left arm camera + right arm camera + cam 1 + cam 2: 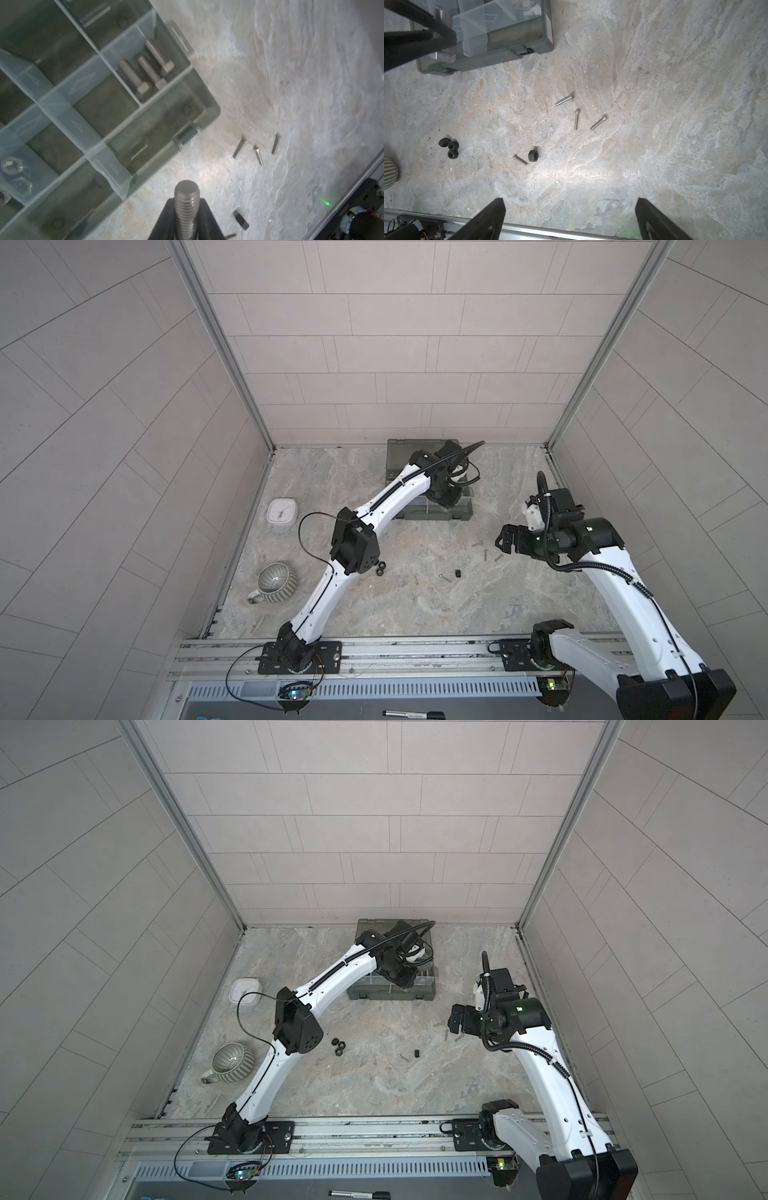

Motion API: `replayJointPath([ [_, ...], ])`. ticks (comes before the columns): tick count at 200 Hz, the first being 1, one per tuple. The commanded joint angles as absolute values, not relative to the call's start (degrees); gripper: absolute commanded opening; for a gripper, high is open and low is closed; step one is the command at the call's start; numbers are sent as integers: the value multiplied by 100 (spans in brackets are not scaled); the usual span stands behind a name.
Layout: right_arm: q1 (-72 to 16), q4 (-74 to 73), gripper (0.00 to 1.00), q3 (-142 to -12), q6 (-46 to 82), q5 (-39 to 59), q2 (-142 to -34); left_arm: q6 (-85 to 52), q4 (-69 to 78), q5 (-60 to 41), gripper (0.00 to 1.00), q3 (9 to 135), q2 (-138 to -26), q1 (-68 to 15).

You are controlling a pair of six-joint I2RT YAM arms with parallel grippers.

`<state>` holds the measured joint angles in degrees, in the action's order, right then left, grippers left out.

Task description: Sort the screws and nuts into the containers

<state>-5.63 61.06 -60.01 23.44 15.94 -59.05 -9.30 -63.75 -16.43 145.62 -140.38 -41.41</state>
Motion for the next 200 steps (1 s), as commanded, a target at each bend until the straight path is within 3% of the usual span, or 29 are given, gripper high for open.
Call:
replayJointPath([
  [1, -563, 5673, 99, -6272, 2465, 1724, -6231, -1477, -5780, -2251, 25, 14787, -14281, -3759],
  [81, -562, 5809, 99, -7155, 2252, 1494, -7349, -2457, -3998, -3247, 25, 14670, -14696, -3411],
  [127, -569, 5705, 99, -7471, 2242, 1480, -7880, -2262, -3951, -3340, 26, 13650, -13927, -3025],
  [146, -587, 5580, 99, -7621, 2293, 1467, -8154, -2103, -3981, -3230, 35, 13069, -13414, -2780],
  [165, -634, 5473, 95, -7820, 2384, 1508, -8573, -1992, -4017, -3127, 52, 12522, -12911, -2522],
  [183, -723, 5433, 88, -8115, 2544, 1589, -9081, -1871, -4079, -3000, 76, 12068, -12485, -2298],
  [200, -891, 5546, 79, -8583, 2540, 1698, -9632, -1695, -4245, -2938, 83, 11804, -12224, -2102],
])
